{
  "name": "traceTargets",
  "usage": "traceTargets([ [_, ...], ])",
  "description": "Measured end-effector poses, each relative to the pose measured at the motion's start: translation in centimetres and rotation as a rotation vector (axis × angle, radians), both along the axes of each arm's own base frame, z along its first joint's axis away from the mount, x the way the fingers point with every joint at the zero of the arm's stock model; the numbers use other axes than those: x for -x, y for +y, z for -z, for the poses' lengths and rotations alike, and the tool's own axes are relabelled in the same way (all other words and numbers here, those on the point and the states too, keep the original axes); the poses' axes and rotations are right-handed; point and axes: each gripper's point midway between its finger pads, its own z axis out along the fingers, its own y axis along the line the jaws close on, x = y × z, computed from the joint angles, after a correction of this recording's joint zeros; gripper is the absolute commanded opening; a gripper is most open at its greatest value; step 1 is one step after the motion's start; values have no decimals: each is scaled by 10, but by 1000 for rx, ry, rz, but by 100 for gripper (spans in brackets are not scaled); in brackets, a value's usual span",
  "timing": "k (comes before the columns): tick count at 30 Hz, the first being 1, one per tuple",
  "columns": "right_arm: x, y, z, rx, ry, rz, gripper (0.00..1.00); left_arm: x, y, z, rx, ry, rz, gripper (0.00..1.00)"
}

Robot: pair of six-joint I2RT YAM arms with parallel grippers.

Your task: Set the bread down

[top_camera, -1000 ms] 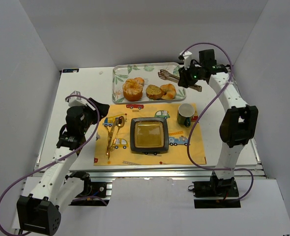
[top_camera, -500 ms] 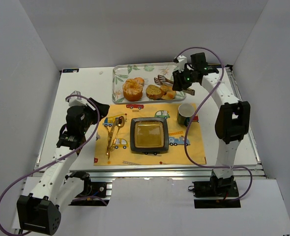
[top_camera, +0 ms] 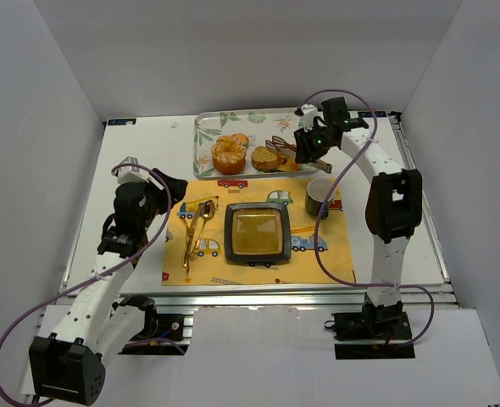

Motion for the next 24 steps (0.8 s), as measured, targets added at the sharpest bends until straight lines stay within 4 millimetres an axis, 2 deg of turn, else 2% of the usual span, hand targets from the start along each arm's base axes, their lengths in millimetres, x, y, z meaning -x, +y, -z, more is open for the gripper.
traceTargets([
  [4, 5, 2, 7, 8, 28, -6, 45, -2, 0, 2, -3, 7, -3, 75],
  [17, 14, 9, 7, -4, 58, -19, 45, -4, 0, 3, 0, 5, -4, 75],
  [19, 14, 9, 7, -6, 62, -15, 43, -4, 0, 2, 2, 4, -5, 75],
  [24, 15, 9, 8, -6, 65, -14, 26, -5, 0, 3, 2, 7, -5, 75],
])
